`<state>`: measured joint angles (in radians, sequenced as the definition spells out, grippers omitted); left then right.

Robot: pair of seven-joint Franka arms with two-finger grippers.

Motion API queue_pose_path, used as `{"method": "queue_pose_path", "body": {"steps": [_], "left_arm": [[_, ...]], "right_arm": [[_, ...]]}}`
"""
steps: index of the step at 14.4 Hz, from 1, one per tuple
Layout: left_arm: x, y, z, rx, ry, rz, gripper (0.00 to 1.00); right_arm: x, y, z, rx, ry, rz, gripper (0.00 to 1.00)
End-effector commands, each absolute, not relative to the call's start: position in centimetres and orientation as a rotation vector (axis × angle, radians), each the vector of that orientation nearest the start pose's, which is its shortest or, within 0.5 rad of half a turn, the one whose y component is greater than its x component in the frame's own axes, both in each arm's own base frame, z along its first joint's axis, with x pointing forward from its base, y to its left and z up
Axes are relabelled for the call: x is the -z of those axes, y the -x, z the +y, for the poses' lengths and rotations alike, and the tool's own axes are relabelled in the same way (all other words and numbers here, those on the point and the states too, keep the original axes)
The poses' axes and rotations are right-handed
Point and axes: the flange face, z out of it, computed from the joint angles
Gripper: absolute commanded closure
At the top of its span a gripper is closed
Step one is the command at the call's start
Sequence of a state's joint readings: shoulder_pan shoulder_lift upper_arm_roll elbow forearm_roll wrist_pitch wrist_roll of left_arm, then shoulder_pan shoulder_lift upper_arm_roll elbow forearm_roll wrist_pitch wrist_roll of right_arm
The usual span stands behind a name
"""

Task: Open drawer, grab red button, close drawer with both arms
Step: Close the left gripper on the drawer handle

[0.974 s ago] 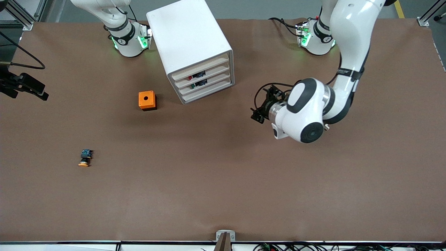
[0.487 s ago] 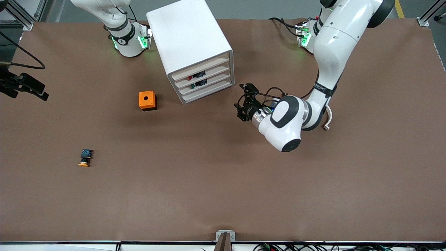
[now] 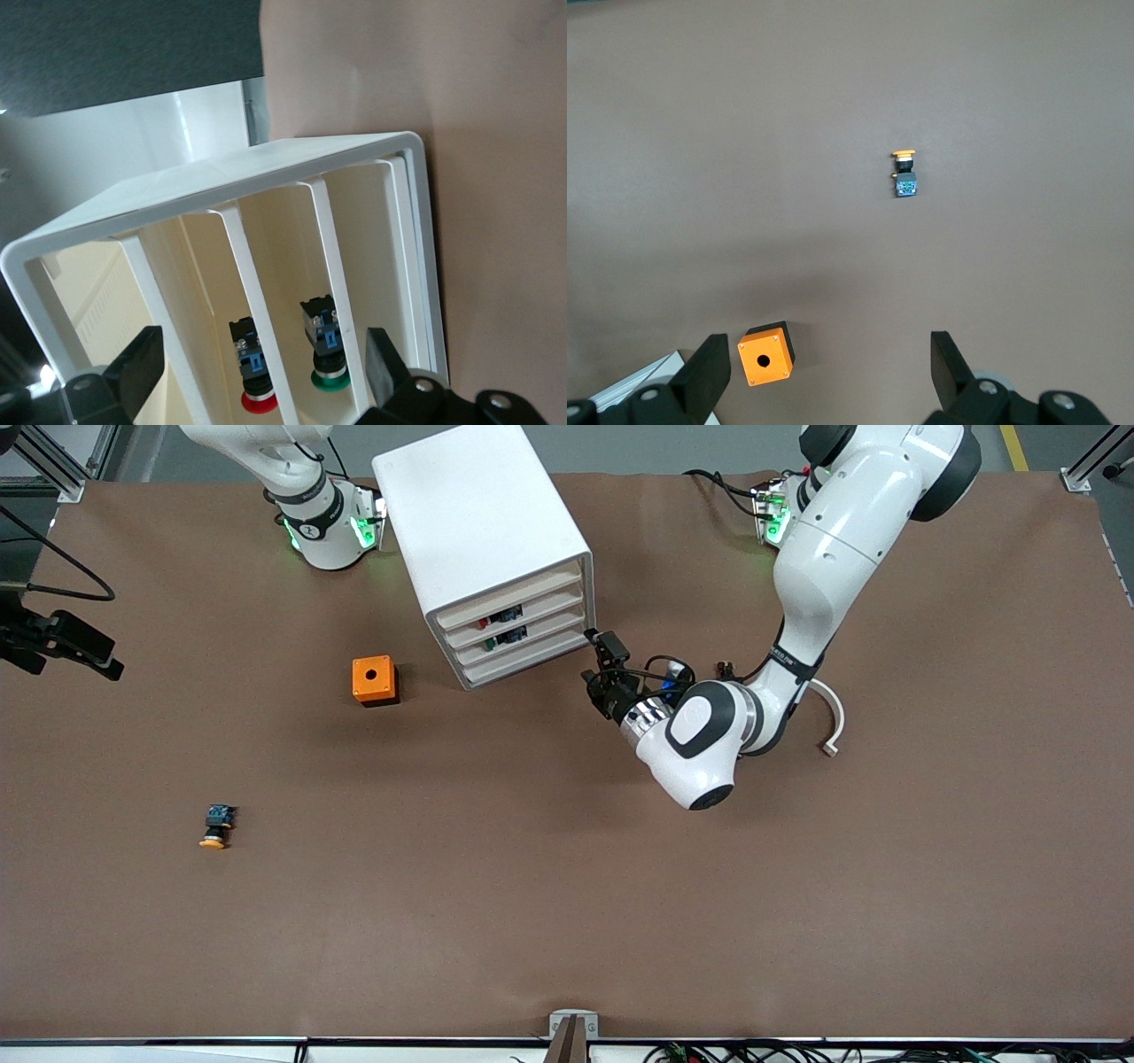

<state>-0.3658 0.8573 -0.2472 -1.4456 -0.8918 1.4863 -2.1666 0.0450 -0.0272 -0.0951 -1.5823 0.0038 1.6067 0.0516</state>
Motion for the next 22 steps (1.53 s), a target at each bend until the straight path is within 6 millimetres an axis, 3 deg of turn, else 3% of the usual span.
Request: {"method": "queue_pose_path", "body": {"steps": [1,2,3,10,14,19,22], "left_arm": [[-20.5,-49.0,-44.2,2.167,-1.721,2.438,0.25],[-20.4,-48.1,-45.1,2.192,-1.746,2.424,0.39],[-20.2,-47.7,-45.5,2.199,-1.754,2.419,0.43],[-18.0,-42.8,-49.1,2.257,-1.852,2.425,0.50],[-17.9,-40.0,-50.9,2.271,-1.940,2.415,0.52],[-17.7,-39.2,-51.1,2.287,-1.973,2.396,0.81],[-17.6,-39.3,-51.0,2.287,-1.970,2.395,0.88]], "right_arm": [[-64.0,-54.8,-3.0,0.079,3.116,0.163,0.00],[-64.0,-54.8,-3.0,0.079,3.117,0.163,0.00],[-64.0,-54.8,-3.0,0.079,3.117,0.163,0.00],[-64.0,-54.8,-3.0,0.077,3.117,0.163,0.00],[-64.0,-54.8,-2.9,0.077,3.117,0.160,0.00],[-64.0,-54.8,-2.8,0.076,3.116,0.177,0.00],[-64.1,-54.8,-2.6,0.081,3.112,0.220,0.00]]}}
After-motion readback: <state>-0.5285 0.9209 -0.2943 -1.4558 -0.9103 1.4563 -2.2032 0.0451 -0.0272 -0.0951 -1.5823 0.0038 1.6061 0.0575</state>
